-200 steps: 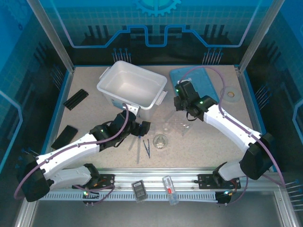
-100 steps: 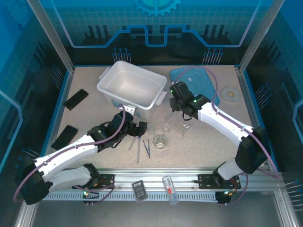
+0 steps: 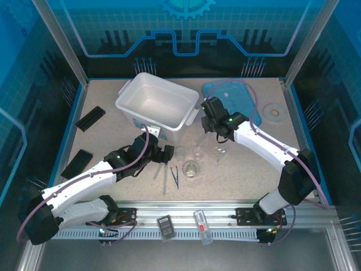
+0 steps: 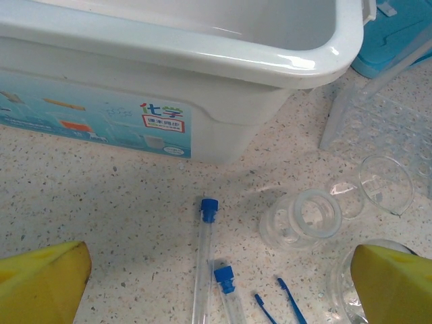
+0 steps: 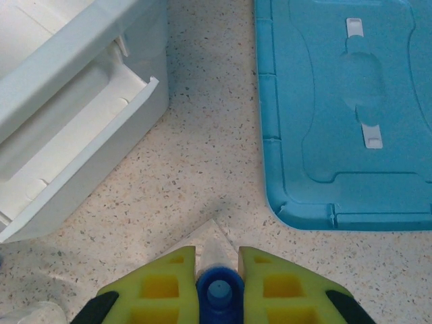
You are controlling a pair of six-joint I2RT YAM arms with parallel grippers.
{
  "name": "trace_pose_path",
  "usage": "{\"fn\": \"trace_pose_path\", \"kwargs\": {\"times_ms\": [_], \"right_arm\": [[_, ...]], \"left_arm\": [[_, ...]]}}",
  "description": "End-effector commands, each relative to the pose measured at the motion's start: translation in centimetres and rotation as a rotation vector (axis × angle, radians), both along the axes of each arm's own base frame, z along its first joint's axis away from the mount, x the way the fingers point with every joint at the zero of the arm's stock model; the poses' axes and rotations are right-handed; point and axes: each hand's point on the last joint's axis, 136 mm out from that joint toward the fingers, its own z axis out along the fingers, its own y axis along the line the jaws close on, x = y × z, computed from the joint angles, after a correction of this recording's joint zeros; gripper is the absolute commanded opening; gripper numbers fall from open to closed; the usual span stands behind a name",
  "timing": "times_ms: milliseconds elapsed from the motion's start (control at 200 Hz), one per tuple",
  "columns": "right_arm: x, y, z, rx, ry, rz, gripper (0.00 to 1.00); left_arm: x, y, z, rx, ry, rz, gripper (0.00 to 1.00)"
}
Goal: Organize the chemistry lab equipment
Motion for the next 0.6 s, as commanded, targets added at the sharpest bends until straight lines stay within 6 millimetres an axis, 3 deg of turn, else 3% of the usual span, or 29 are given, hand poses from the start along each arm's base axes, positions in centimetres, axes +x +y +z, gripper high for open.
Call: {"fn": "trace_pose_path", "kwargs": {"times_ms": [0, 595], "right_arm": [[0.8, -0.1, 0.3, -0.002, -0.010, -0.011, 0.12], [0.3, -0.6, -1.2, 0.011, 0.027, -0.021, 0.17]], "left_arm": [[-0.1, 0.3, 0.0, -0.021, 0.005, 0.013, 0.99], [0.1, -0.1, -0.4, -0.023, 0.021, 0.007, 0.99]]}}
